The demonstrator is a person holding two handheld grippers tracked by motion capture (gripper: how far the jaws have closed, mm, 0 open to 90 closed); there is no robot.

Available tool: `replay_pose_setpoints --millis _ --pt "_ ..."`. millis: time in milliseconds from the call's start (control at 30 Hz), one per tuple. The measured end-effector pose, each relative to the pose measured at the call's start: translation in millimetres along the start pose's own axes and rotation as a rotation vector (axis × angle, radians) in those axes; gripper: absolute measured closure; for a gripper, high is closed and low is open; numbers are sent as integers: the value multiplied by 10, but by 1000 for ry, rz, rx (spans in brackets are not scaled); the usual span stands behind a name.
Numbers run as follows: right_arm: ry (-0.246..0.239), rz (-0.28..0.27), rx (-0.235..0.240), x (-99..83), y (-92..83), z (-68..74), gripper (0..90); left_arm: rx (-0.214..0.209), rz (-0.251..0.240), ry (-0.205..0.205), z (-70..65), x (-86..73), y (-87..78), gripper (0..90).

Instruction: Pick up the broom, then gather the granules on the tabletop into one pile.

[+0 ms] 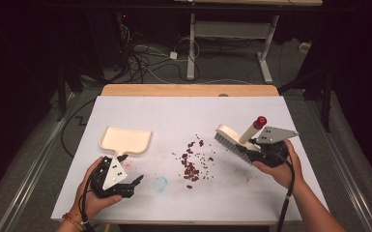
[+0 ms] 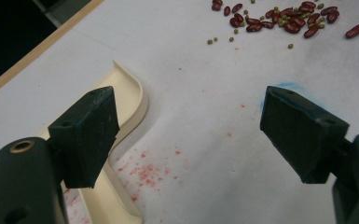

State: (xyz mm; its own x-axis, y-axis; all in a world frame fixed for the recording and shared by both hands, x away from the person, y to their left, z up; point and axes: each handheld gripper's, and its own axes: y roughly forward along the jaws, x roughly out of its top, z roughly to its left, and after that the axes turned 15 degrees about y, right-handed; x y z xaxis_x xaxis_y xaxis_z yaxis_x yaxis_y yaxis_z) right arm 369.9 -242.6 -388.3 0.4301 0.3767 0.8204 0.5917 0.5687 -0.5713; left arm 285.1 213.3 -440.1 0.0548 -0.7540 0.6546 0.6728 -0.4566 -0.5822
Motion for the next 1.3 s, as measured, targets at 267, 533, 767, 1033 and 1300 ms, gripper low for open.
replay_pose_setpoints --millis 267,533,767,1033,1300 --pt "-52 -4 -102 199 421 -171 670 -26 22 -13 36 -54 77 183" --pt "-181 42 -77 409 1092 -173 671 -34 51 -16 6 -106 79 183" --pt "-322 81 -45 407 1357 83 670 -68 68 -9 -13 -115 135 183" --pt "-470 79 52 227 1306 439 666 -70 67 0 -44 -109 104 183" --pt "-526 49 162 50 1049 698 665 -91 83 17 -78 -92 152 183"
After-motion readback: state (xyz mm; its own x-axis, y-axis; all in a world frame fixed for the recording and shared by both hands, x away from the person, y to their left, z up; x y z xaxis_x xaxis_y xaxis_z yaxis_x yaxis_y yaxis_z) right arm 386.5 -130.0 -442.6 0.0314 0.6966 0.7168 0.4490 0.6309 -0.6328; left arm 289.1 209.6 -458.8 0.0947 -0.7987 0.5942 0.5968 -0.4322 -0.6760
